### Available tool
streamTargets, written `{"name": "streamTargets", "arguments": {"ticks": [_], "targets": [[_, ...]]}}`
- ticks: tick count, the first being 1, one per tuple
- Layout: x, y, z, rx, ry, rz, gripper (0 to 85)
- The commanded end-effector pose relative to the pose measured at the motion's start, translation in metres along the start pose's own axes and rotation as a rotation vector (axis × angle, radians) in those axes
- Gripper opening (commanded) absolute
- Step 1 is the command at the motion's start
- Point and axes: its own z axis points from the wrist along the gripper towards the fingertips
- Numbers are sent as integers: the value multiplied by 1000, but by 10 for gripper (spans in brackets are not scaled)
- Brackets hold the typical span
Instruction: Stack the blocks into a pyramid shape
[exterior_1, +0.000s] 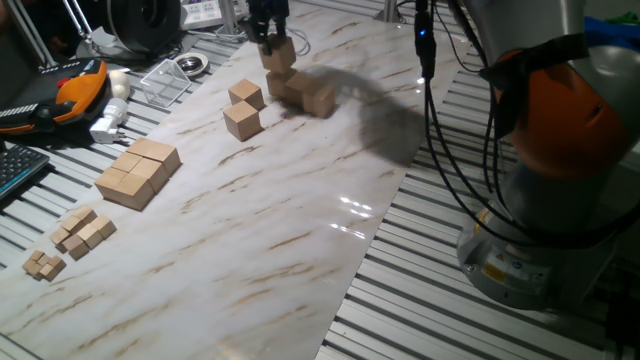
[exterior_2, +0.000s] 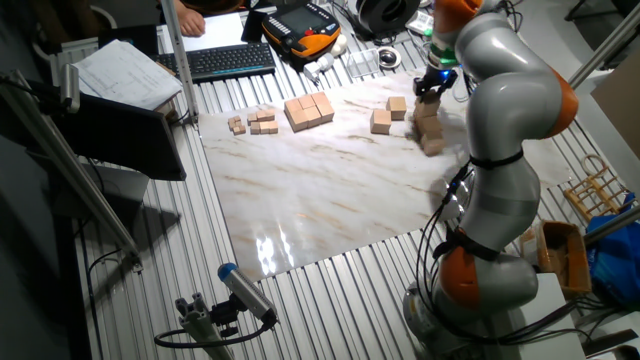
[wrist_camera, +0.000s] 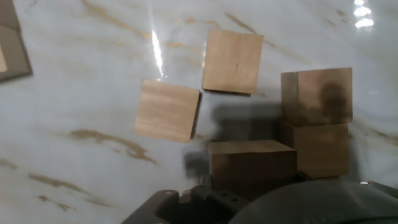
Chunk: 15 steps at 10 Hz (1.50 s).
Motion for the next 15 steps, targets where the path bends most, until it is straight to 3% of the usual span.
{"name": "streamTargets", "arguments": {"ticks": [1,2,3,4,6,7,8,15], "targets": [[-1,-13,4,4,-27,16,0],[-3,-15,9,22,-54,16,0],[-6,-15,14,30,-56,21,0],[-6,-15,21,16,-53,22,0],[-5,-16,34,31,-70,-8,0],[-3,-14,38,22,-67,-9,0],[-3,-15,39,36,-70,-17,0],[-4,-22,53,1,-85,-41,0]]}}
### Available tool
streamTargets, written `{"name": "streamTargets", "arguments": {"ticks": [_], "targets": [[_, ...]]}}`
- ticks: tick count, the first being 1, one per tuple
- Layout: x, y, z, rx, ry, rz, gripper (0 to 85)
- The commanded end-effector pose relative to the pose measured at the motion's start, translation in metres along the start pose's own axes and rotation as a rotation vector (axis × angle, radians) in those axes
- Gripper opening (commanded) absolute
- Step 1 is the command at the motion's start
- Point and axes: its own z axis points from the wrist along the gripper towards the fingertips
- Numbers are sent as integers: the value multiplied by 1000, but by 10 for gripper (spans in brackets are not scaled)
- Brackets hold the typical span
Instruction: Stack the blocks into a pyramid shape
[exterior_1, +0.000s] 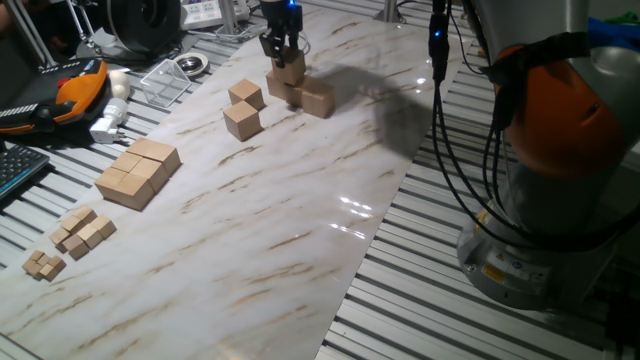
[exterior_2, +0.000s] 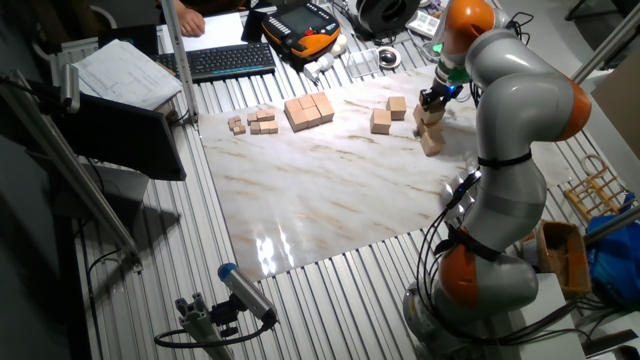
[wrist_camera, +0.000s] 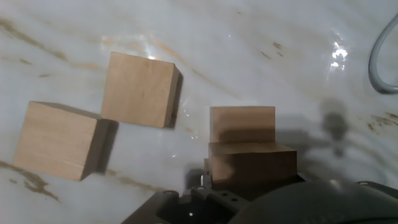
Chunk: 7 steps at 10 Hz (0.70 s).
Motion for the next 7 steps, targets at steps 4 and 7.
{"name": "streamTargets", "arguments": {"ticks": [4,7], "targets": [[0,0,0,22,8,0,170],[0,-1,1,33,-2,17,340]]}}
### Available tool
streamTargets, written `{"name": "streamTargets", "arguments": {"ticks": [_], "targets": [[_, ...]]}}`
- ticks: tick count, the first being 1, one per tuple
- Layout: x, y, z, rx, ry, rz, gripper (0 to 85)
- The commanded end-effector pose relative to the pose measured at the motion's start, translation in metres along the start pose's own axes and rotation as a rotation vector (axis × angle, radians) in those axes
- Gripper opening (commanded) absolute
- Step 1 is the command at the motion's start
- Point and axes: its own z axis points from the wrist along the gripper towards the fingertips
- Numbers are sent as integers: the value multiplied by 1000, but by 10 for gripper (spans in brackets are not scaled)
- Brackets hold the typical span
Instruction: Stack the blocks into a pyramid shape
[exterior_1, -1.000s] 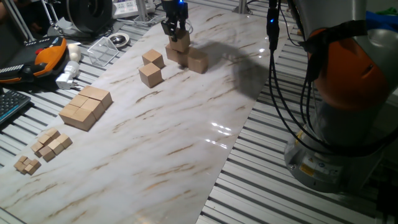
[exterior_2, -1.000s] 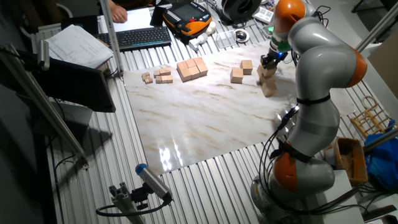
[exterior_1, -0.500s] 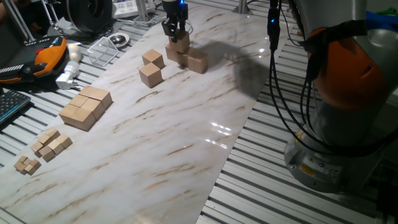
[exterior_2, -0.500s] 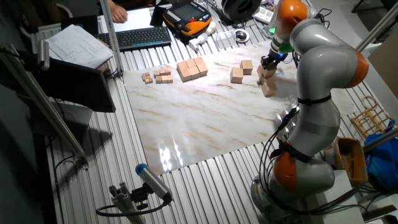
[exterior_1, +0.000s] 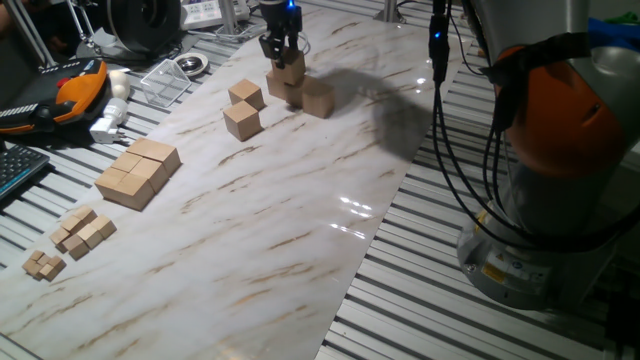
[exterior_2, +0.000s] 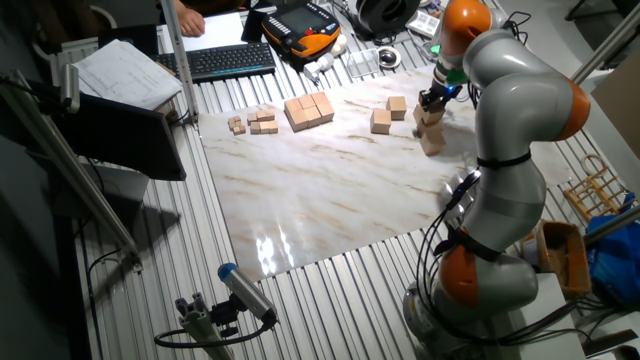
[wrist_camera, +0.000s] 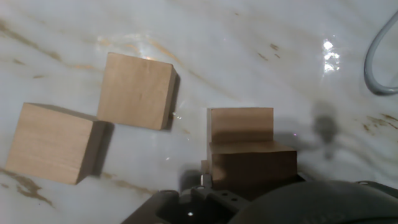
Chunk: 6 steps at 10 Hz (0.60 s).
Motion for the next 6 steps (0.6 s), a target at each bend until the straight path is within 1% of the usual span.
{"name": "streamTargets", "arguments": {"ticks": [1,2,3,5,6], "targets": [[0,0,0,2,-1,2,340],[0,-1,1,2,1,2,340],[0,-1,1,2,2,5,510],[0,-1,1,4,2,10,510],[0,-1,1,-1,1,13,680]]}}
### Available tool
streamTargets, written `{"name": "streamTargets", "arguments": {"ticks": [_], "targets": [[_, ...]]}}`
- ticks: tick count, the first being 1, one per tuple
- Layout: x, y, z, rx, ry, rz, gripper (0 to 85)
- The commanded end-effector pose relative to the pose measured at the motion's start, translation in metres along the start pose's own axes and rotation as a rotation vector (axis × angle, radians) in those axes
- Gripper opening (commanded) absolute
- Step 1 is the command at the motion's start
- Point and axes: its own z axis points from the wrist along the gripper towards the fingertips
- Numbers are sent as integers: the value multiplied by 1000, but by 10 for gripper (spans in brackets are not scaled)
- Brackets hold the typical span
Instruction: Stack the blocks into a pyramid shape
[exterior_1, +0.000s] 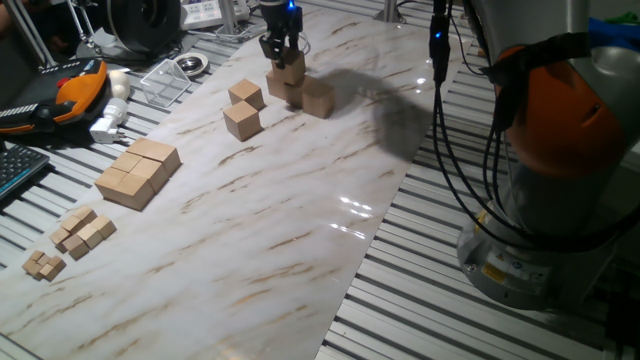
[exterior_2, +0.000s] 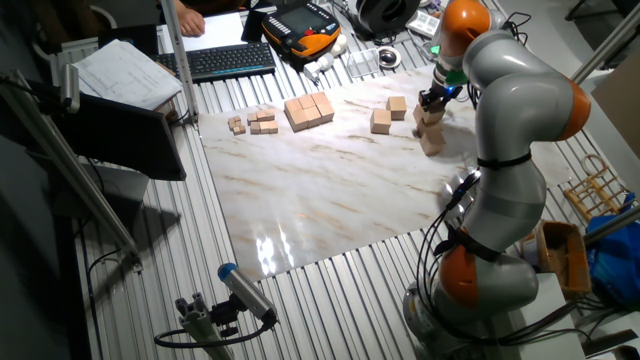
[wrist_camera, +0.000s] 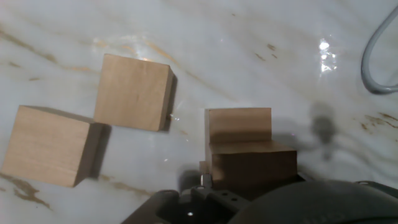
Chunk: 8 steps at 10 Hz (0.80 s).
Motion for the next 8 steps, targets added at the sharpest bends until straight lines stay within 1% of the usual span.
{"name": "streamTargets", "arguments": {"ticks": [1,3,4,5,6,7,8], "targets": [[0,0,0,-2,-1,2,680],[0,0,0,-4,-3,5,680],[-1,-1,-3,-1,-4,2,850],[-4,-2,-12,5,4,-1,850],[-6,0,-23,8,21,4,850],[-7,4,-34,-13,37,22,850],[-7,13,-43,-16,40,38,850]]}}
